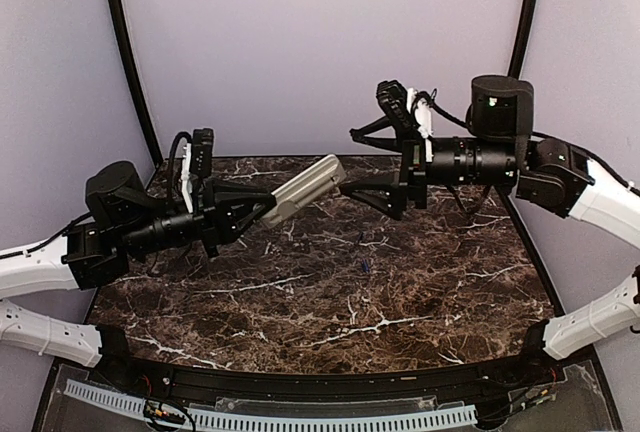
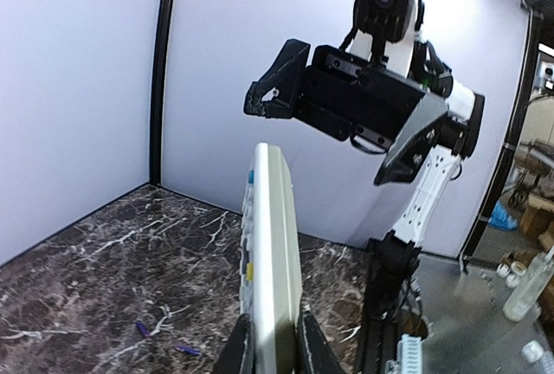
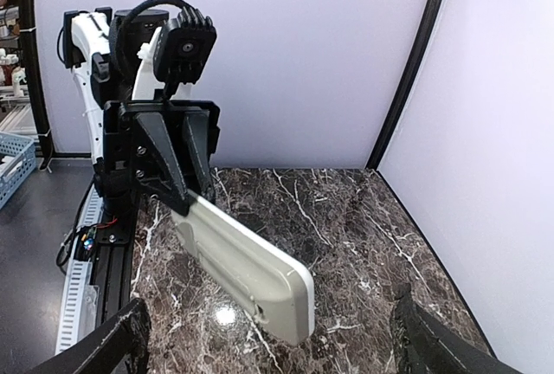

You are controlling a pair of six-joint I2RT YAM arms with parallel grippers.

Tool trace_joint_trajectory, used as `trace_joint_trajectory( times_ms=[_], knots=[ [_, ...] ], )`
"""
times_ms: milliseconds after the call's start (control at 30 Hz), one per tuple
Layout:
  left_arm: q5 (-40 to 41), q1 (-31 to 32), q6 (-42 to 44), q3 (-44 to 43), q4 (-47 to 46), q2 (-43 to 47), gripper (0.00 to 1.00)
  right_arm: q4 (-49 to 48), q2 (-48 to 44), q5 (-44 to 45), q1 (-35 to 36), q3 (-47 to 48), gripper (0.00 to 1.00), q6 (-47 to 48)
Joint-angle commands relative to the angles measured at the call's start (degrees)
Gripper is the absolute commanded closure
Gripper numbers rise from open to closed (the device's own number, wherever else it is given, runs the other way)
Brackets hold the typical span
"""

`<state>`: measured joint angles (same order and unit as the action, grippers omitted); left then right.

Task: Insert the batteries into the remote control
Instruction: Pass from the left arm to the right

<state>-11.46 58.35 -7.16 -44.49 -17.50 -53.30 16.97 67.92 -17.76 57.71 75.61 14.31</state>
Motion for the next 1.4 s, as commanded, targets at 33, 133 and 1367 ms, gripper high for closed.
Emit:
trace_joint_trajectory(
  times_ms=[33, 133, 1367],
  knots=[
    [-2.9, -0.2, -19.6, 4.4, -14.6, 0.1, 1.0, -6.4, 3.7, 1.7, 0.5, -0.5, 0.07, -0.6],
    [-3.9, -0.2, -20.4, 5.4, -17.4, 0.7, 1.0, -6.9, 5.7, -2.0, 0.5, 0.1, 0.11, -0.9],
    [-8.3, -0.3, -10.0, 0.8, -4.7, -1.5, 0.28, 5.0, 13.8, -20.5, 0.2, 11.4, 0.95, -3.8]
  ],
)
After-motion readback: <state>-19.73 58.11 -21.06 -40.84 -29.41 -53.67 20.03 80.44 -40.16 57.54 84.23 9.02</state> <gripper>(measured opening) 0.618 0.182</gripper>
